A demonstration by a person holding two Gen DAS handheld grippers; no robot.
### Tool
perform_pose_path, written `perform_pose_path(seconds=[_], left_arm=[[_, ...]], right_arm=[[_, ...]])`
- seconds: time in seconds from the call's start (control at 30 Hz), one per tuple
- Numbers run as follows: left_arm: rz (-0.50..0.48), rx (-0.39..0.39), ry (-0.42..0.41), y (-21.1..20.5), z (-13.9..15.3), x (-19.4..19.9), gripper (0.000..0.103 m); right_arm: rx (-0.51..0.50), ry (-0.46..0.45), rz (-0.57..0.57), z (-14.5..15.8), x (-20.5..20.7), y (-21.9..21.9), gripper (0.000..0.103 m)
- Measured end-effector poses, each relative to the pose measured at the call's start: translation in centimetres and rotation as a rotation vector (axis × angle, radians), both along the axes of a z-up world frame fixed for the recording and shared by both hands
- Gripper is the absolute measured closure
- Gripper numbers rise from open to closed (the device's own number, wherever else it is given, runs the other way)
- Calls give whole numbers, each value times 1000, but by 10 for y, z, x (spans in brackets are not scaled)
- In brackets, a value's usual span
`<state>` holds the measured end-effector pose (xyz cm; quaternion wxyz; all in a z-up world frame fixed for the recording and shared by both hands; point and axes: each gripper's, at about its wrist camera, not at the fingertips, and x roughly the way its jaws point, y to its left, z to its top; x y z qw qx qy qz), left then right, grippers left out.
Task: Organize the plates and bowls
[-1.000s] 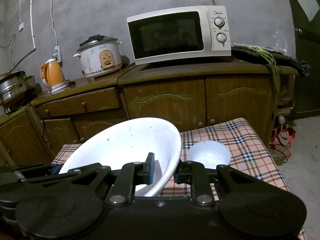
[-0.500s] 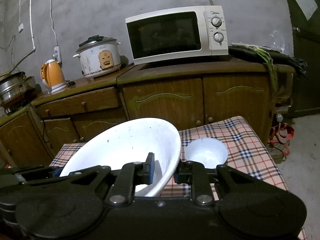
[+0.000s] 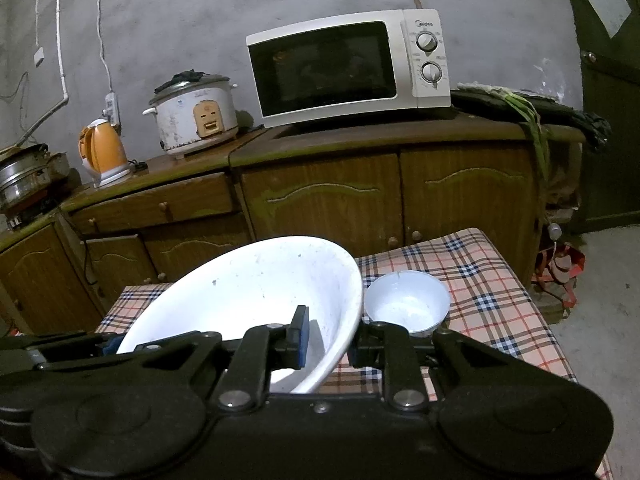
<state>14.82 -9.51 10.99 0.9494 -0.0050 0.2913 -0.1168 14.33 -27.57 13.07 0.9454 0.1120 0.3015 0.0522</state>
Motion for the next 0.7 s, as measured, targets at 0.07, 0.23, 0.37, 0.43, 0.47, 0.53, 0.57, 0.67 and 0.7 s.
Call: perform_pose_path(seconds=[0.07, 0.23, 0.37, 0.43, 0.47, 0.53, 0.57, 0.67, 0.7], left_arm=[[-3, 2, 3, -1, -1, -1, 77], [-5, 0, 9, -2, -4, -2, 77], [-10, 5, 8, -5, -6, -5, 77], [-12, 2, 11, -6, -7, -6, 77], [-14, 1, 13, -6, -8, -6, 76], [-17, 2, 15, -7, -9, -7, 76], [-19, 3, 15, -8, -9, -8, 76], [-24, 2, 17, -8, -9, -9, 76], [-24, 2, 18, -8, -10, -9, 76]], right_arm=[[0, 2, -1, -2, -2, -2, 78], [3, 8, -4, -6, -6, -5, 78], [8, 14, -8, -9, -8, -6, 78], [9, 16, -10, -10, -10, -7, 78], [9, 17, -11, -11, -10, -8, 78], [12, 20, -13, -12, -11, -9, 78], [12, 21, -14, -13, -12, -9, 78], [16, 24, -18, -15, -14, -12, 78], [18, 25, -18, -15, -14, -12, 78]])
